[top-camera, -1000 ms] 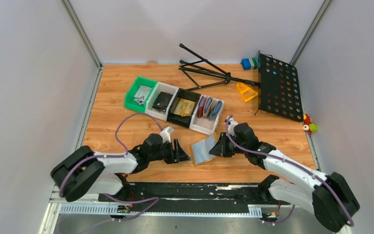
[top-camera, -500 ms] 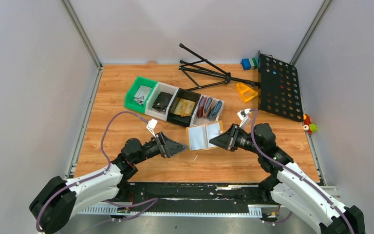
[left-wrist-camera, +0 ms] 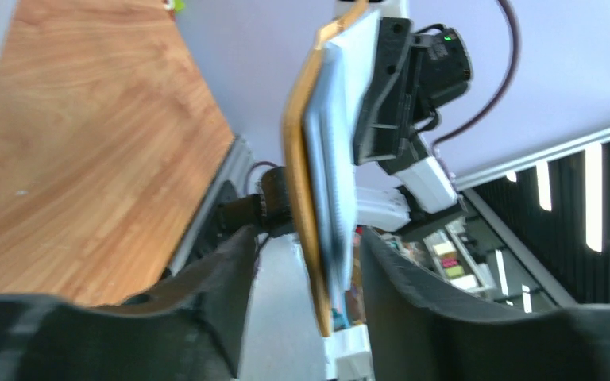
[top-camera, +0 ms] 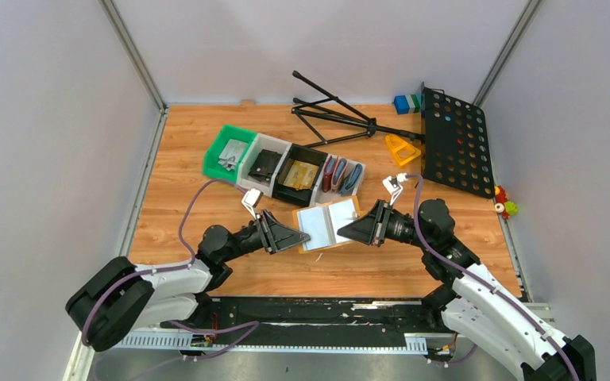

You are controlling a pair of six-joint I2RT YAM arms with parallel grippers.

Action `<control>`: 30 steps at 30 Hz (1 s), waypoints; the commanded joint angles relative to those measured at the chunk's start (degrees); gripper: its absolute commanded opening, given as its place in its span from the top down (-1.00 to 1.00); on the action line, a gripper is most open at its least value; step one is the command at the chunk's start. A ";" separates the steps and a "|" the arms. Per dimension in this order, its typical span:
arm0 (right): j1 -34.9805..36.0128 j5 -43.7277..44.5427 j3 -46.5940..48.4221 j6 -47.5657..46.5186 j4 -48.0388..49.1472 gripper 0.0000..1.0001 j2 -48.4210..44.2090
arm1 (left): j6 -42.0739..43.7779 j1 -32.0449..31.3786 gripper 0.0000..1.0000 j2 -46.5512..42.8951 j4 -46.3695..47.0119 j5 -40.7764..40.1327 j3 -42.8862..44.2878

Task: Take the credit cards out of the card holder
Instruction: Remove the credit card from the card holder.

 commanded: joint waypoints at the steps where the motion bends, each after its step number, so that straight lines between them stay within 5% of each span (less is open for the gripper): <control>1: -0.10 0.03 0.98 -1.60 0.79 1.00 -0.30 | -3.97 0.23 0.04 3.56 15.96 3.78 1.41; 8: -0.11 2.46 -1.74 -3.60 0.85 1.00 1.17 | -5.18 0.23 0.19 8.14 22.68 3.57 0.72; 11: -0.14 2.16 -2.52 -4.77 1.24 0.90 2.69 | -3.47 0.23 0.53 10.29 21.47 3.97 1.10; 15: 1.22 7.63 -3.32 -10.52 -3.79 0.31 3.19 | 7.33 0.23 0.96 12.83 5.95 3.96 2.65; 20: 2.28 14.02 -6.92 -14.23 -7.50 -0.44 4.38 | 15.34 -0.04 1.00 17.15 -4.56 1.53 3.38; 30: 13.76 35.87 0.04 -22.45 -22.72 -0.54 2.84 | 28.44 -1.52 1.00 14.29 -37.02 -2.45 11.09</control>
